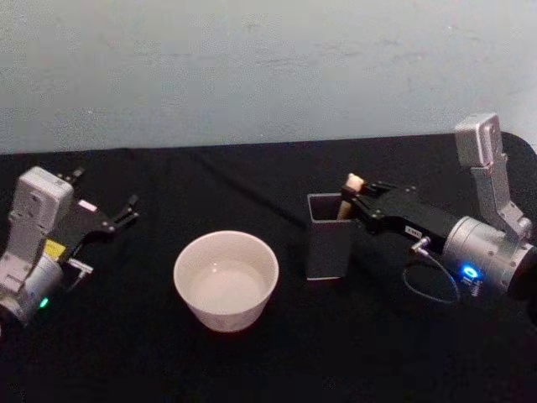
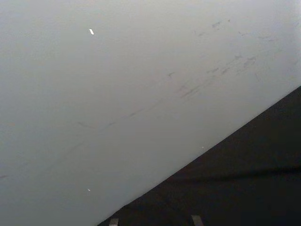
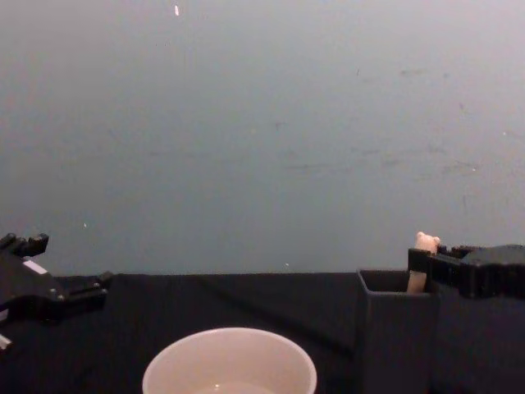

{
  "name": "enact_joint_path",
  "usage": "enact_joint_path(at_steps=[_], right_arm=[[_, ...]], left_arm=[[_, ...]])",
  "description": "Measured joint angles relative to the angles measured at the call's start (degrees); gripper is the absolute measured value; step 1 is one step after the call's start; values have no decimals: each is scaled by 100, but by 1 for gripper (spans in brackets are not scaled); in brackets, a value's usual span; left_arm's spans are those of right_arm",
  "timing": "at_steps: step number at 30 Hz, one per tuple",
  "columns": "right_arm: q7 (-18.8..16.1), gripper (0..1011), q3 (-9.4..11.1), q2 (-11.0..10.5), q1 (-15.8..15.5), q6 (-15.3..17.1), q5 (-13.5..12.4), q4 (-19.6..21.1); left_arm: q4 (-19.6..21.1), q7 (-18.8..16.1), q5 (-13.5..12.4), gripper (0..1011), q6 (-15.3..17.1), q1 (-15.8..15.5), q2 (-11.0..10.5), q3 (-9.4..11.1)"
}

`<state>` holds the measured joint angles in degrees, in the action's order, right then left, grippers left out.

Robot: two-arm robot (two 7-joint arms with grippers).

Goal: Pick up the stirring spoon with one hand, stir inside the cup, then place it back in its original position.

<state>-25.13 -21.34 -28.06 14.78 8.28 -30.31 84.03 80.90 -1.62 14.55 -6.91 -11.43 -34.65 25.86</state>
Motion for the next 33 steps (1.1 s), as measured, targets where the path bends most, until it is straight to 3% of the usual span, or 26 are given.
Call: enact_joint_path(at_steps=[16, 33], right_arm=[[-191, 218, -2, -99, 3, 24, -191, 77], [-62, 218, 259, -219, 18, 39, -680, 516]], left_arm=[[0, 0, 0, 1001, 0, 0, 0, 0], [0, 0, 0, 1001, 0, 0, 0, 0]])
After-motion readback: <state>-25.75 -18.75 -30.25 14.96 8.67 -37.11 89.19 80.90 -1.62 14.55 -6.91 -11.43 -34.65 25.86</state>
